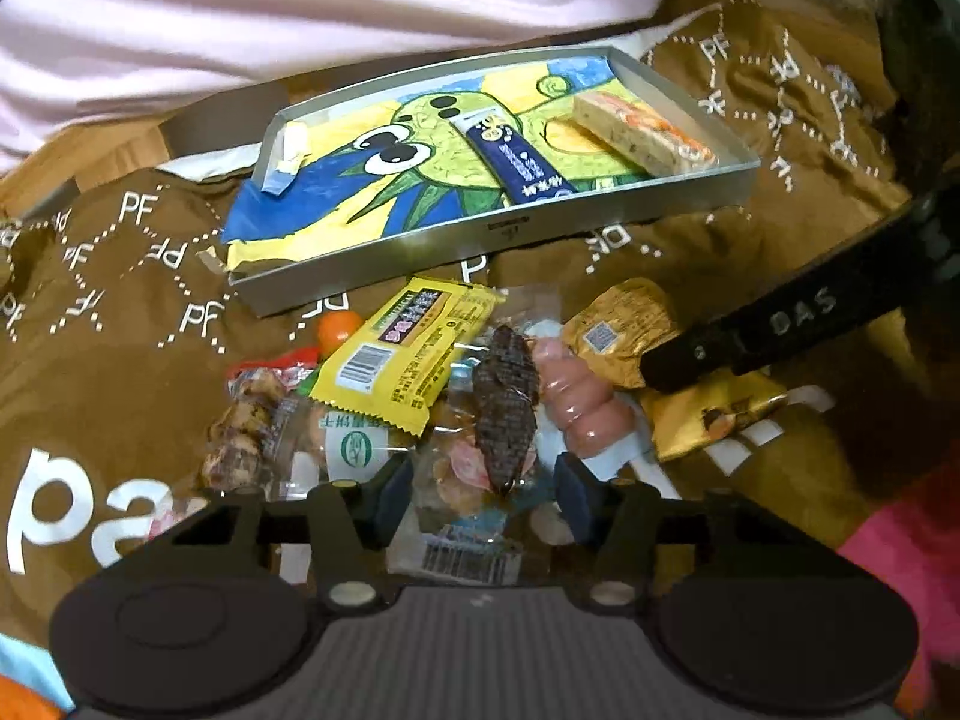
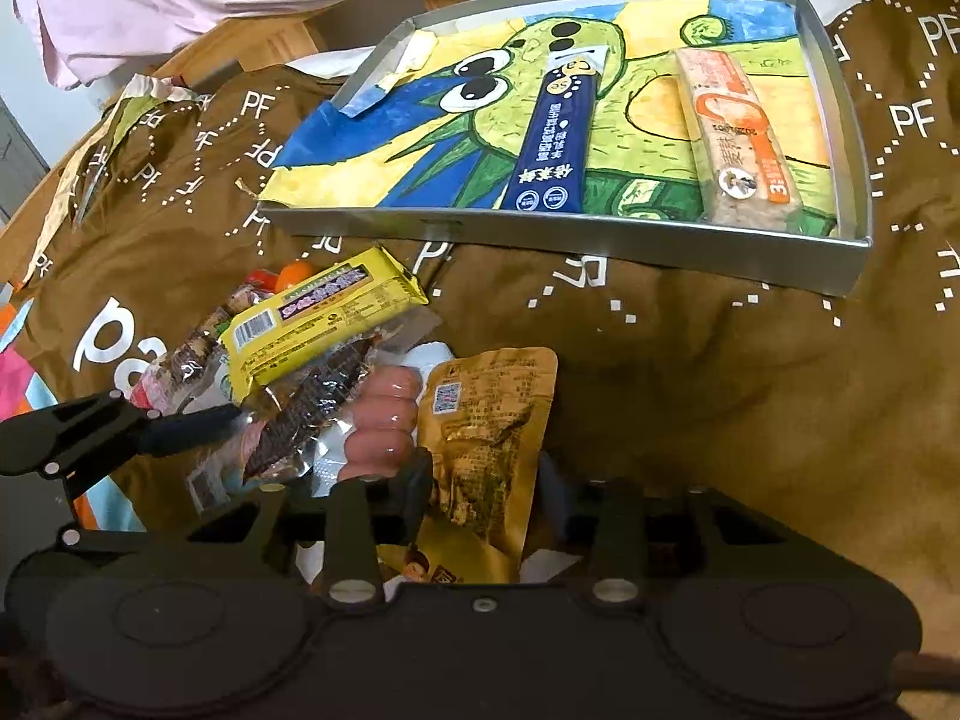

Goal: Organize snacks
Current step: 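Grasp the dried-meat pack with left tool while right tool grasps the gold foil pouch, then carry both packs over the tray and lower them inside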

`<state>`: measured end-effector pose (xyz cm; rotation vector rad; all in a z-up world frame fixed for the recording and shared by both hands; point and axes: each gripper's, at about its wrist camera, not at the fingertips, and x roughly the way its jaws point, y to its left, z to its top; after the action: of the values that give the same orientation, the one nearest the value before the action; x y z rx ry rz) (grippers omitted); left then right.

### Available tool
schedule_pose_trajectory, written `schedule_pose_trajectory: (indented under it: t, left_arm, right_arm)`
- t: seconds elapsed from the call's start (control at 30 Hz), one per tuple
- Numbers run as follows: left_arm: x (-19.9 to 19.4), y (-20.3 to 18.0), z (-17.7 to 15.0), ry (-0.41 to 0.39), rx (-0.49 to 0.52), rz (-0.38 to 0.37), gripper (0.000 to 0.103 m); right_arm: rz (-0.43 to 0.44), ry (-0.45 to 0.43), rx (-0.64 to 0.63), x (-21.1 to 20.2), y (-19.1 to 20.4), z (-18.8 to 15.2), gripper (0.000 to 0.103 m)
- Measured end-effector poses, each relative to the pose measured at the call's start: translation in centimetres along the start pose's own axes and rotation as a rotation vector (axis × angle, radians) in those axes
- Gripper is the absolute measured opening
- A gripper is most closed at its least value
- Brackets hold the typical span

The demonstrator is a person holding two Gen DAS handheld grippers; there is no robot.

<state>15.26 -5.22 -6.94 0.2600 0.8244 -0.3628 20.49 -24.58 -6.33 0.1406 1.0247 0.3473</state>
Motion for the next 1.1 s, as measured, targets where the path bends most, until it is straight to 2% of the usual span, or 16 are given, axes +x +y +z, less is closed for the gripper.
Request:
schedule_pose_trajectory:
  t: [0.2,0.37,0.5,0.7,0.93,1.03,1.1]
  left_arm:
    - [-1.5,0.3,-0.3,-0.004,-0.069,-0.050,0.055]
    - [-1.9,0.5,-0.4,-0.030,-0.091,-0.064,0.054]
    - [-2.1,0.8,-0.7,-0.035,-0.145,-0.140,0.053]
    - [-0.9,0.0,-1.3,0.009,-0.112,-0.122,0.054]
    - [0.4,-0.2,-0.8,0.004,-0.077,-0.114,0.066]
    - [1.3,-0.6,-0.5,0.003,-0.069,-0.133,0.065]
    - [1.7,-0.6,-0.3,0.004,-0.061,-0.142,0.060]
  right_arm:
    - [0.010,-0.019,-0.057,-0.7,1.0,-0.1,0.026]
    - [0.015,-0.035,-0.069,-1.1,1.2,0.0,0.026]
    - [0.020,-0.048,-0.071,-1.6,1.3,0.0,0.026]
    - [0.001,-0.030,-0.069,-1.4,1.1,-0.1,0.026]
    - [-0.003,-0.027,-0.074,-1.4,1.2,-0.2,0.026]
    - [-0.006,-0.025,-0.075,-1.4,1.1,-0.1,0.026]
    - [-0.010,-0.027,-0.078,-1.5,1.1,-0.1,0.026]
